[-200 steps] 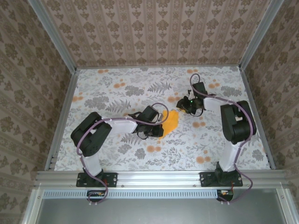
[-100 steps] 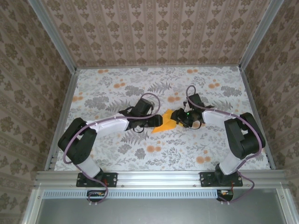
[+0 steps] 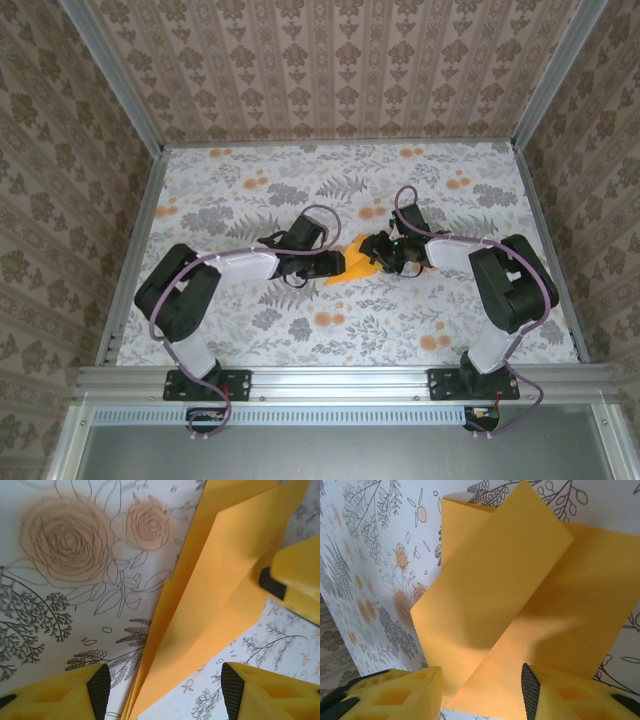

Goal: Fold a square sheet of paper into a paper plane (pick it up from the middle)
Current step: Turn over the paper at the center of the table.

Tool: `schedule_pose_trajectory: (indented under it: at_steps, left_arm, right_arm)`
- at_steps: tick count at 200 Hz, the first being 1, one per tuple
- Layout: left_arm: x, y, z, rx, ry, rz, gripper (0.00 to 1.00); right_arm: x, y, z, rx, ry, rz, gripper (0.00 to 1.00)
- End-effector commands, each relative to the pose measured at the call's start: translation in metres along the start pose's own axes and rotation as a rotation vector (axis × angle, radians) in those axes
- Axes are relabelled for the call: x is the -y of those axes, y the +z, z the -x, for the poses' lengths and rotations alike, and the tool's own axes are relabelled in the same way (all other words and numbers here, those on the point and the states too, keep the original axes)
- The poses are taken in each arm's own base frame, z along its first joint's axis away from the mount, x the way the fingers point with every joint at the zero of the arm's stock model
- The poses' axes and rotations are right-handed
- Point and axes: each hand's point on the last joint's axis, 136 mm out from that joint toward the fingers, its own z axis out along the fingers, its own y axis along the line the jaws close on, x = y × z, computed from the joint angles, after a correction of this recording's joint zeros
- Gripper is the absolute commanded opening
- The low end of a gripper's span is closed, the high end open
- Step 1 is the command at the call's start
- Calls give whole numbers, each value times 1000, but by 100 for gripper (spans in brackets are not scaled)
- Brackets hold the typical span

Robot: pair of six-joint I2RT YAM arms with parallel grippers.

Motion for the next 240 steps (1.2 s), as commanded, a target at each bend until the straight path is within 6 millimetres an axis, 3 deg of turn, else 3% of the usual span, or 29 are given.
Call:
schedule_pose_trajectory:
  at_steps: [1, 36, 122, 170, 207, 240]
  left_arm:
    - [9, 5, 0, -28, -16, -43, 63]
    - [7, 9, -4, -46, -22, -43, 62]
    - [23, 14, -8, -90, -25, -147, 58]
    - [24, 4, -2, -63, -56, -188, 56]
    - [18, -23, 12, -1, -76, -215, 62]
    - [16, -51, 23, 73, -101, -299, 79]
  right_arm:
    - [-1, 5, 6, 36, 28, 3, 46]
    - [2, 12, 8, 36, 40, -2, 45]
    - [-26, 23, -4, 14, -33, 137, 37]
    - [-26, 28, -10, 11, -32, 165, 20]
    - [-46, 9, -7, 36, -108, 238, 8]
    - [-84, -21, -14, -13, -217, 414, 8]
